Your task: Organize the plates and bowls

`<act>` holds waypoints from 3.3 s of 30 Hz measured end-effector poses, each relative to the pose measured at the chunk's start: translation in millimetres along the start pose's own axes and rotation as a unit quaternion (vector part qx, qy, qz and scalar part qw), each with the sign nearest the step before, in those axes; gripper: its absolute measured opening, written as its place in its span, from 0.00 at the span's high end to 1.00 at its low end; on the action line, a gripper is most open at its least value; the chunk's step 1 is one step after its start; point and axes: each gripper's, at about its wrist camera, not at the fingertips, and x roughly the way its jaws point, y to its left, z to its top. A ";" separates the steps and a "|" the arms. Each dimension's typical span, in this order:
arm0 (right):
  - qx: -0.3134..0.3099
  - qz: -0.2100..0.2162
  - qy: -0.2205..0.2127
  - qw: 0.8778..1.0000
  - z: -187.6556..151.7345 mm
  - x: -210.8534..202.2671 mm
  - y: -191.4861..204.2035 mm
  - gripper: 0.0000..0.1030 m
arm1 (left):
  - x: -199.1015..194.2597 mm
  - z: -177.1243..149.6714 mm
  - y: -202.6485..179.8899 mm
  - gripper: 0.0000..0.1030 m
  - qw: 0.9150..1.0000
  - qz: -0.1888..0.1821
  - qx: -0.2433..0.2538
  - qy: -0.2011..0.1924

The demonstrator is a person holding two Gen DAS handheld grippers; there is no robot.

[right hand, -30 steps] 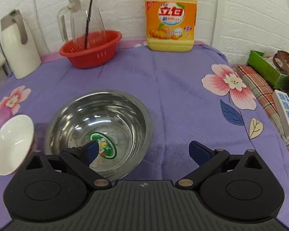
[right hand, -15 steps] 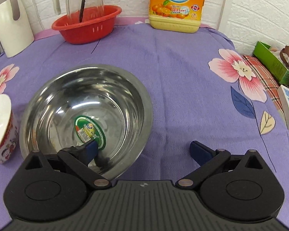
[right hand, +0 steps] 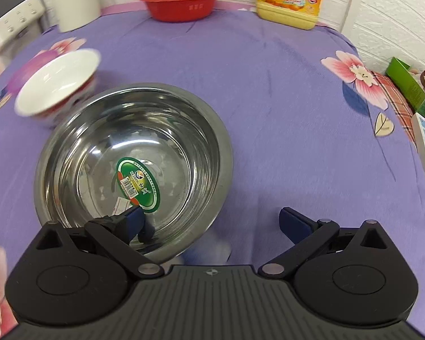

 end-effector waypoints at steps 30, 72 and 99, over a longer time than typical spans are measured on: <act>0.101 0.039 -0.206 0.972 -67.5 -33.5 3.8 0.00 | 128.3 36.5 -41.9 0.26 0.998 0.013 -0.050 0.046; 0.022 0.062 -0.191 0.979 -73.2 -32.8 37.3 0.12 | 136.6 22.8 -78.4 0.71 0.998 0.018 0.043 0.044; 0.056 0.080 -0.169 0.981 -151.3 -91.2 68.6 0.00 | 58.2 -36.5 -82.4 0.31 0.999 -0.017 0.013 0.042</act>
